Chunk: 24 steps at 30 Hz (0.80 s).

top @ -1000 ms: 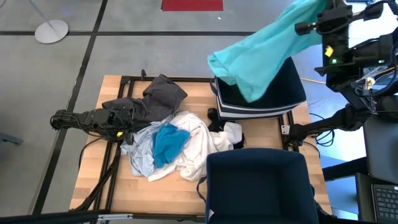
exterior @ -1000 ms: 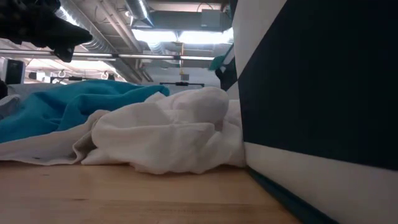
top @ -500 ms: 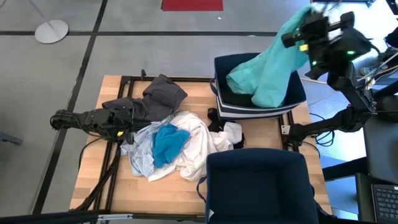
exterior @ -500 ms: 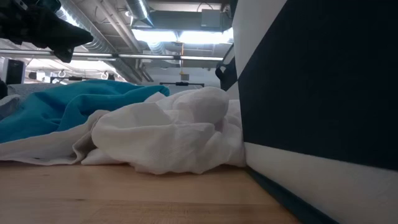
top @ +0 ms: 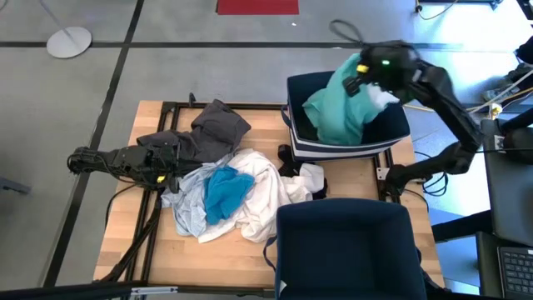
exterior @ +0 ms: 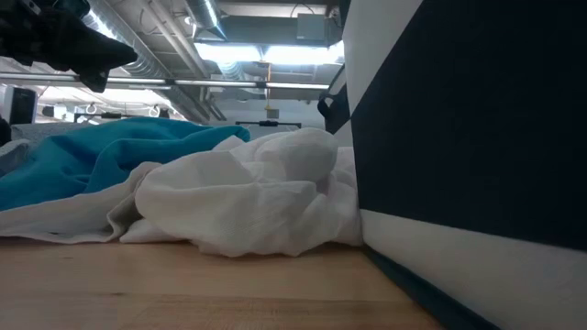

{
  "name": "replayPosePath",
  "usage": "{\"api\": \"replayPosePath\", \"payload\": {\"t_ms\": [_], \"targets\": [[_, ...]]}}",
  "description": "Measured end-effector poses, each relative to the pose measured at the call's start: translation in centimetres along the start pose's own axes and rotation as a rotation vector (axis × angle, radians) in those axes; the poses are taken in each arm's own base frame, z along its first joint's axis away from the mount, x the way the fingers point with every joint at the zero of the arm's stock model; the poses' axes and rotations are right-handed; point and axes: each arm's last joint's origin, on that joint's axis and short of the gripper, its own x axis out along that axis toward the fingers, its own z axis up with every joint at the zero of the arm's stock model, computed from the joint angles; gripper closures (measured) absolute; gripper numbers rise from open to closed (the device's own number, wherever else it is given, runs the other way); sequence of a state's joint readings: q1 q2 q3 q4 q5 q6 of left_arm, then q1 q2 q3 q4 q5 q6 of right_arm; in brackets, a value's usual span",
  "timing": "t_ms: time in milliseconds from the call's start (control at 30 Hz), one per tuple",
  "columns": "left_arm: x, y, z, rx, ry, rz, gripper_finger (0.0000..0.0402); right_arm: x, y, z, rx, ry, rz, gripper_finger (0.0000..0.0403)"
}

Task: Sort clothes
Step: Put the light green shorts into the top laundry bin

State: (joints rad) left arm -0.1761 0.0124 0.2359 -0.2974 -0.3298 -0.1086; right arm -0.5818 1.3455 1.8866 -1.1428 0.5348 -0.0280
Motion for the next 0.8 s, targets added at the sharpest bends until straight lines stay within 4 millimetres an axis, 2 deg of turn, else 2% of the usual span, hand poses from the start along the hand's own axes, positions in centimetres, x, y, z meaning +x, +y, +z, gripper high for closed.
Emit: {"api": "replayPosePath", "payload": {"t_ms": [200,467,667,800], "targets": [[0.0,0.0,0.0,-0.003,0.0,0.0,0.0361,4.6,2.5,-0.4,-0.066,0.192,0.082,0.0388],[0.0,0.0,0.0,-0.015,0.0,0.0,0.0361,10.0,5.8,-1.1,-0.142,0.352,0.13,0.0388],[0.0,0.0,0.0,-0.015,0.001,0.0,0.0361,12.9,7.6,-1.6,-0.179,0.424,0.132,0.0388],[0.0,0.0,0.0,-0.014,0.002,0.0,0.0361,14.1,8.2,-2.0,-0.194,0.455,0.132,0.0387]]}}
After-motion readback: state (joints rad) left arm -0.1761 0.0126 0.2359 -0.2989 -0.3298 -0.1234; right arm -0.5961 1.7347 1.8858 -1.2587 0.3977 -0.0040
